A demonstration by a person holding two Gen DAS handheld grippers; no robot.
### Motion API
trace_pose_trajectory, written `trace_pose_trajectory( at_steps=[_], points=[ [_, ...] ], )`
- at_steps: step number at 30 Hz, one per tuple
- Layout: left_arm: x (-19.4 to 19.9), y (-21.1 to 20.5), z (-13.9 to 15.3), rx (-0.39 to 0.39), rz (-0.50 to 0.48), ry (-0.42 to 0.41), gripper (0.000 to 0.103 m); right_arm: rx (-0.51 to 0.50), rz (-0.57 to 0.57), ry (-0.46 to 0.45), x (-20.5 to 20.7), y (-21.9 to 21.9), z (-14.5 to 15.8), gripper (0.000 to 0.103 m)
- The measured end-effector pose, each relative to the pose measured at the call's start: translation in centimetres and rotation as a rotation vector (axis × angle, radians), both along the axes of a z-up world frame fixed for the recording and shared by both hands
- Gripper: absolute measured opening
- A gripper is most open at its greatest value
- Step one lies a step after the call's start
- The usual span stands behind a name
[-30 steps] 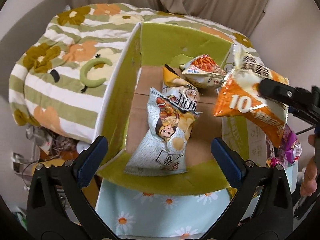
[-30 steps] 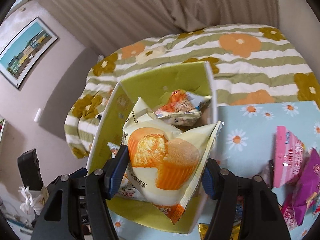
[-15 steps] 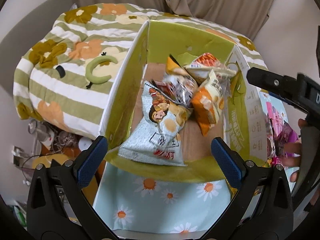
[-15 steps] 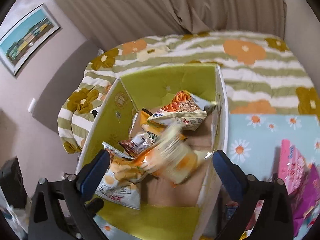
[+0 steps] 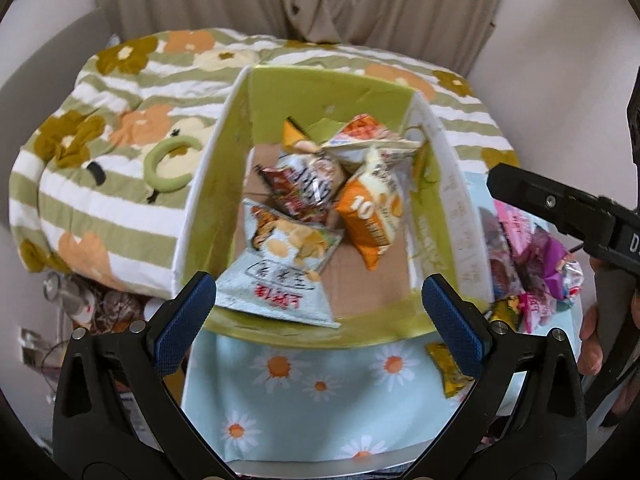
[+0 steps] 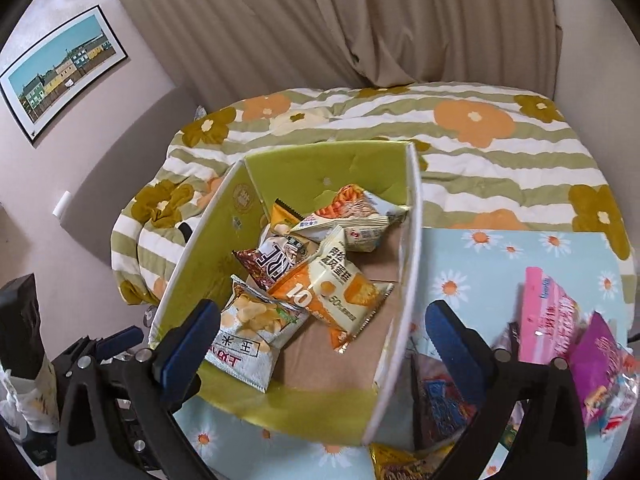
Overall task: Organize snacks
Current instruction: 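Move both tools back over the remaining snacks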
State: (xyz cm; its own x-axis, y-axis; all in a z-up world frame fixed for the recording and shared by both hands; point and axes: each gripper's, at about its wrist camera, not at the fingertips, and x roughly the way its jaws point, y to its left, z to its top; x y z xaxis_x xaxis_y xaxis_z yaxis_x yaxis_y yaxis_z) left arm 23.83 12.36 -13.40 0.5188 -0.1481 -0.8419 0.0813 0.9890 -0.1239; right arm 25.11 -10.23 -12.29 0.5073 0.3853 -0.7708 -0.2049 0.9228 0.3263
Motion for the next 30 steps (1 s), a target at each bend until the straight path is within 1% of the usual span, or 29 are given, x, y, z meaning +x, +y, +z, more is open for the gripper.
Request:
trace_pose_trajectory(
  at_steps=[4, 7, 10, 15, 18, 21, 25, 27, 30],
  points=[
    [-0.8, -1.7, 1.1, -0.01, -0.03, -0.025, 0.102, -0.021, -0.022, -0.037, -1.6, -1.9, 1.7, 0.102],
    [-1.6, -3.5, 1.8, -0.012, -0.046, -0.043, 0.102, -0.025, -0.047, -0.078, -3.3, -4.4, 3.2, 0.102],
    [-2.8, -5.6, 2.1, -0.017, -0.059, -0.056, 0.102, -0.031, -0.061, -0.096, -4.8, -7.3, 4.1, 0.102],
    [-5.1, -9.8, 2.3, -0.031, -0.072, -0.07, 0.102, -0.079, -0.075, -0.132, -7.1, -11.7, 4.8, 0.102],
    [-6.2, -12.4, 2.0, -0.036, -0.117, -0.063, 0.102, -0.109, -0.066, -0.125, -8.3, -14.3, 4.5, 0.102],
    [-7.5, -15.2, 1.0, -0.013, -0.166, -0.044, 0.102, -0.123, -0.062, -0.117, -9.2, -17.3, 3.9, 0.102],
    [-8.8, -17.6, -0.9, 0.008, -0.221, -0.009, 0.102, -0.118, -0.05, -0.092, -9.8, -20.5, 2.6, 0.102],
    [-9.5, -18.8, -2.1, 0.01, -0.276, 0.005, 0.102, -0.117, -0.034, -0.079, -10.0, -21.7, 1.8, 0.102],
    [-10.0, -20.3, -4.4, 0.059, -0.36, 0.035, 0.102, -0.142, 0.001, -0.058, -10.1, -22.9, 0.1, 0.102]
  ],
)
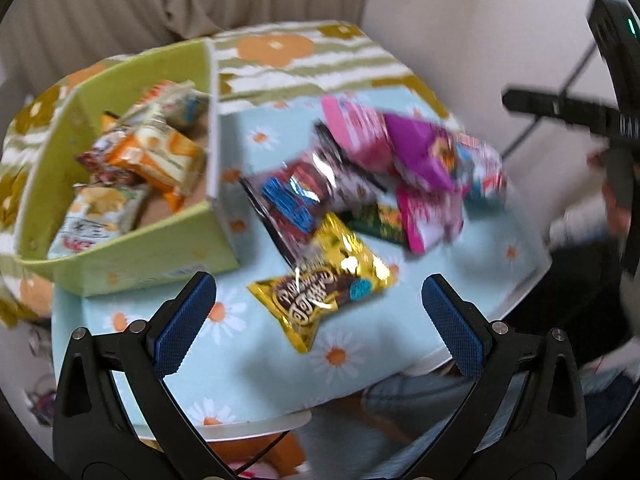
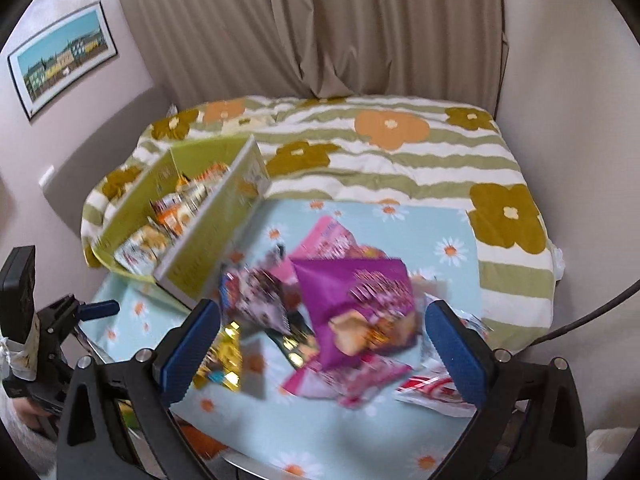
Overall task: Organize snacks
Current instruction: 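Move both tools back over the remaining snacks, then grasp the gold Pillows packet with left tool while right tool grasps purple chip bag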
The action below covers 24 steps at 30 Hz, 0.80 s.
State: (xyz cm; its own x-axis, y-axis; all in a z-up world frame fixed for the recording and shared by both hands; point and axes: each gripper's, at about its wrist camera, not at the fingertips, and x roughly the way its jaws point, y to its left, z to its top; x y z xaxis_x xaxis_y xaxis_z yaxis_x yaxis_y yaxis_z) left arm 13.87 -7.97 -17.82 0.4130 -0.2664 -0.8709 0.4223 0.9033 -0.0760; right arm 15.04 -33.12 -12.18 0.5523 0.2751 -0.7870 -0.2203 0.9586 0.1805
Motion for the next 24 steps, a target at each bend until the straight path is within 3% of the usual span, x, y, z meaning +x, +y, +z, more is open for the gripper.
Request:
trace_pose_trajectory(
  at_steps=[7, 16, 21, 24],
  points=[
    [1.6, -1.3, -4.9, 0.056, -0.104, 0.072, 0.102, -0.016, 0.016, 0.029, 0.7, -1.1, -3.4, 0.102],
    [3.0, -2.3, -9.0, 0.153, -0.275, 0.068, 0.102, -0.077, 0.017, 0.042, 2.3, 0.7, -7.4, 0.102],
    [3.8, -2.8, -10.5, 0.163, -0.329, 0.095, 0.094, -0.143, -0.006, 0.073, 3.6, 1.7, -9.9, 0.102],
    [4.4, -3.1, -11.3, 0.155, -0.353, 0.118, 0.084, -0.192, -0.013, 0.081, 4.3, 2.1, -10.9, 0.102]
  ],
)
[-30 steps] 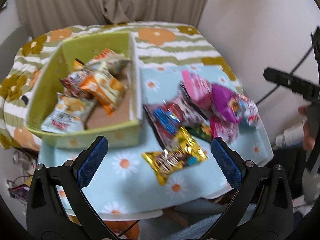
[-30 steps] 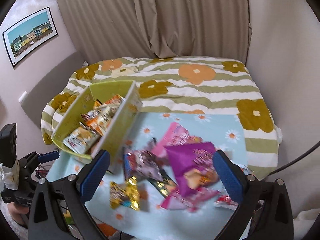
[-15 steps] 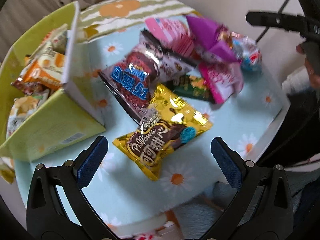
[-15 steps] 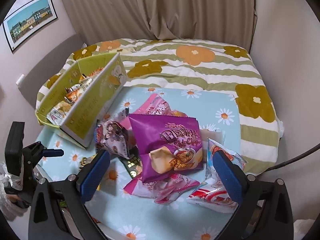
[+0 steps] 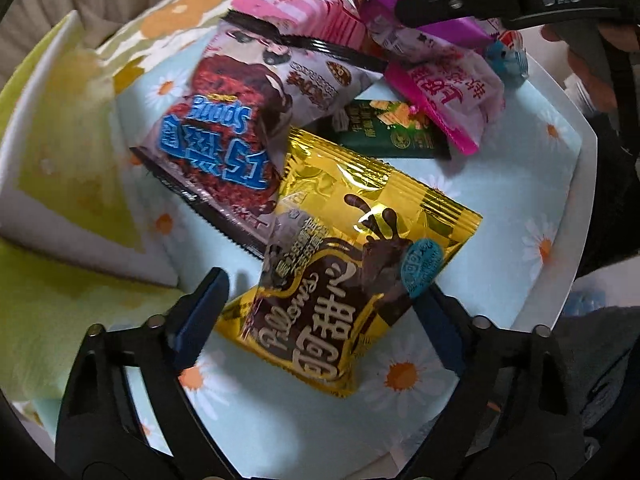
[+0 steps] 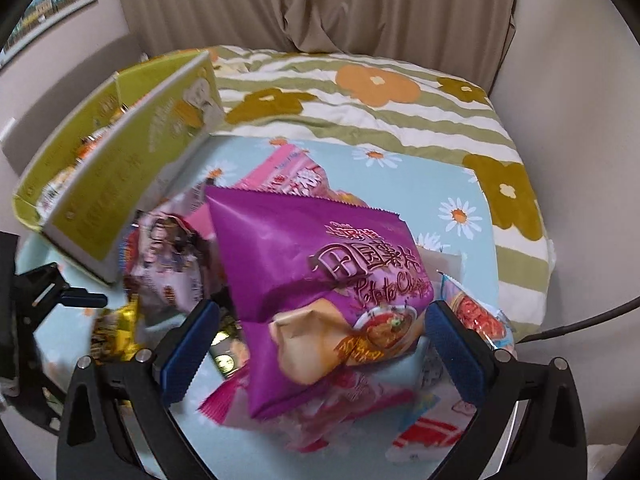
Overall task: Organize snacks
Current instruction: 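Grasp the gold Pillows packet with left tool while right tool grasps purple chip bag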
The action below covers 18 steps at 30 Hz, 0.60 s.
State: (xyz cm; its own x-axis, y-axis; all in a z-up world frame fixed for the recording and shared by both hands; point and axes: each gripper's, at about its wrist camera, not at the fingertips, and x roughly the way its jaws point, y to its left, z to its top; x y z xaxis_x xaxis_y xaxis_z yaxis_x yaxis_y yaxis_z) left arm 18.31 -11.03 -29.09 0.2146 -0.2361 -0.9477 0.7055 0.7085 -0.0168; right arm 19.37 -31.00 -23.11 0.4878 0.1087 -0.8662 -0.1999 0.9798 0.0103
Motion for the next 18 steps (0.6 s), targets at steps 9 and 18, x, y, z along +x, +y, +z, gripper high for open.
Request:
trace_pose_trajectory(
  at_steps=[9, 18],
  points=[
    [0.9, -0.6, -0.9, 0.016, -0.007, 0.042, 0.049, -0.089, 0.024, 0.004, 1.0, 0.8, -1.3, 0.102],
    [-0.1, -1.0, -0.3, -0.002, 0.034, 0.055, 0.045, -0.118, 0.04, -0.007, 1.2, 1.0, -1.5, 0.097]
  ],
)
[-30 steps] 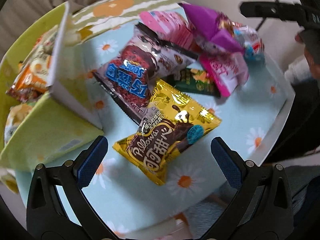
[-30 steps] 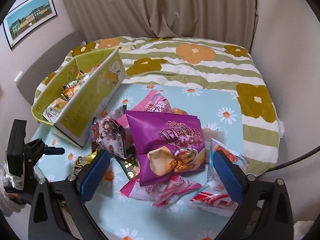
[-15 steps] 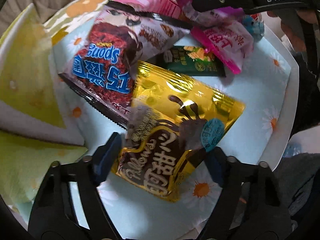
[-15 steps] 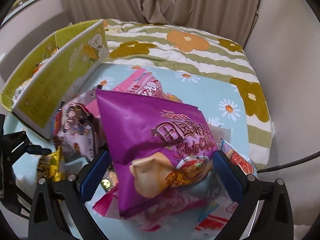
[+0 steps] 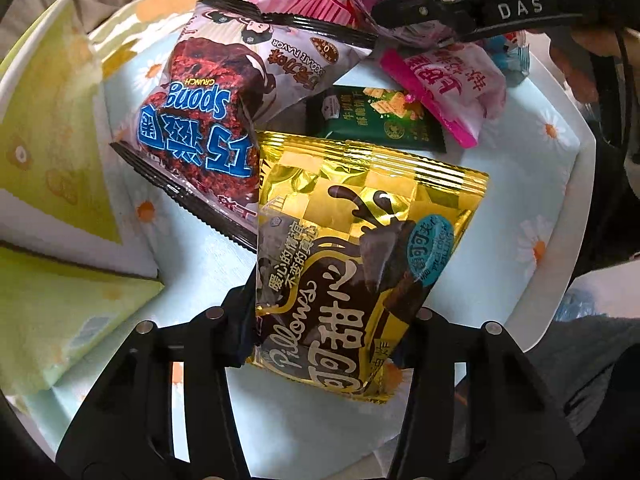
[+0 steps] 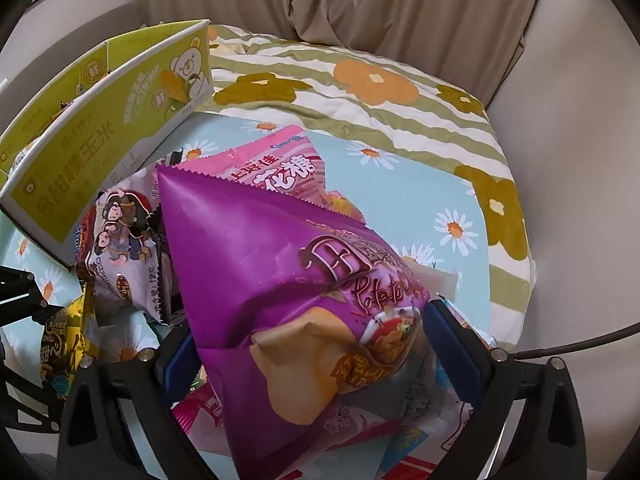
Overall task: Organize snacks
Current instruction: 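Grasp the gold Pillows packet with left tool while right tool grasps purple chip bag, then lift both packets and carry them toward the box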
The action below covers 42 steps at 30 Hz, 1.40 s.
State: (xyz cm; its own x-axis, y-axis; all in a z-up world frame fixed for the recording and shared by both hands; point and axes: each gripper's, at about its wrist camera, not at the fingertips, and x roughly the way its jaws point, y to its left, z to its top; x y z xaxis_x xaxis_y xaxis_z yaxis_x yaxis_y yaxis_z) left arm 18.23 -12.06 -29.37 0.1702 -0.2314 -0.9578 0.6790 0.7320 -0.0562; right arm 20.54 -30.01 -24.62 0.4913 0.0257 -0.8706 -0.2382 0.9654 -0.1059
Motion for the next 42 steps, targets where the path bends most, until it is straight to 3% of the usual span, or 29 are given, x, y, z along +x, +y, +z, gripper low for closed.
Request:
trace_pose_trajectory(
  at_steps=[2, 3, 10, 17, 25, 34, 42],
  points=[
    [-0.3, 0.1, 0.2, -0.005, 0.011, -0.002, 0.044, -0.001, 0.005, -0.005, -0.2, 0.1, 0.1, 0.091],
    [-0.2, 0.2, 0.4, -0.007, 0.022, -0.003, 0.044, -0.006, 0.006, -0.009, -0.3, 0.2, 0.1, 0.081],
    [-1.0, 0.7, 1.6, -0.016, 0.072, -0.016, 0.043, -0.001, 0.021, -0.022, -0.8, 0.5, 0.7, 0.064],
    [-2.0, 1.2, 4.0, -0.022, 0.128, -0.051, 0.043, 0.041, 0.031, -0.067, -2.1, 0.6, 3.0, 0.061],
    [-4.6, 1.7, 8.6, -0.061, 0.245, -0.122, 0.043, 0.116, 0.062, -0.119, -4.3, 1.0, 6.8, 0.055],
    [-6.5, 3.5, 15.5, -0.143, 0.471, -0.232, 0.043, 0.21, 0.155, -0.227, -6.7, 1.6, 13.2, 0.054],
    [-6.4, 7.4, 20.9, -0.151, 0.661, -0.351, 0.043, 0.294, 0.276, -0.305, -6.9, 3.9, 18.2, 0.054]
  ],
)
